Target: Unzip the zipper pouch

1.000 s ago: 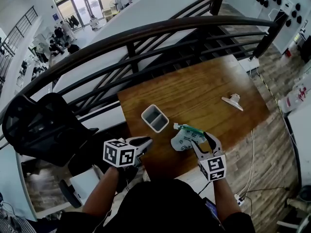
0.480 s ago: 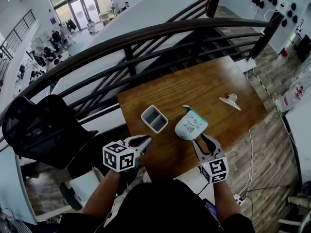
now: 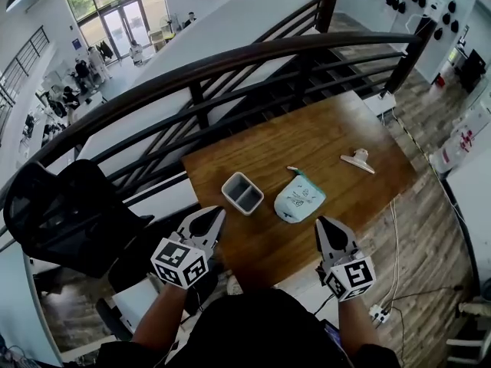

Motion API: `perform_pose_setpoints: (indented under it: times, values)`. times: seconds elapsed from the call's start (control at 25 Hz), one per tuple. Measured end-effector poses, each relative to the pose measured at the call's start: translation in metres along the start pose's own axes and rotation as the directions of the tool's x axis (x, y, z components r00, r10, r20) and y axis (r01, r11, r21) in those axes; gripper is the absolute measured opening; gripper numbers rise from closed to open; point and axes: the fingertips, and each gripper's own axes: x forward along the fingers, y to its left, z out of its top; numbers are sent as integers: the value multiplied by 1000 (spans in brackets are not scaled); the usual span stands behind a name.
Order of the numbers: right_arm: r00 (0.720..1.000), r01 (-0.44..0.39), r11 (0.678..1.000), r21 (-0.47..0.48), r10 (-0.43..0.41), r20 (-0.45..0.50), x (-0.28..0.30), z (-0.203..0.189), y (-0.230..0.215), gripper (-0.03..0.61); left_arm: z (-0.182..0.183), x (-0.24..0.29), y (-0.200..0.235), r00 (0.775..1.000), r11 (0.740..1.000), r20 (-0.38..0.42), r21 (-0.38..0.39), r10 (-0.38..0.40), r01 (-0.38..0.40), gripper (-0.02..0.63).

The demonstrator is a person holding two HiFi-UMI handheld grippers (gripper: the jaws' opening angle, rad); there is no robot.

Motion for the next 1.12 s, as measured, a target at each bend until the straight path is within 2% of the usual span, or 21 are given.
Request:
perform_pose_setpoints:
  times: [0.08, 0.2, 0.56, 0.88, 1.12]
  values:
    - [1000, -4, 1000, 25, 3, 29, -7, 10, 1, -5, 10, -7, 0, 999, 1000, 34, 27, 5, -6, 23]
    - [998, 9, 1000, 9, -9, 62, -13, 18, 0, -6, 19, -17, -2, 997, 998, 81, 63, 1, -6, 21]
    - [996, -13, 1000, -17, 15, 91, -18, 22, 4, -7, 29, -22, -17, 988, 995, 151, 100, -31, 16, 14]
    - [996, -38, 999, -15, 39, 84, -11, 20, 0, -7, 32, -15, -19, 986, 997, 163, 75, -37, 25, 14]
    - [997, -47, 999, -20, 48, 62, -9, 15, -7, -7, 29, -7, -25, 990, 997, 135, 55, -52, 45, 14]
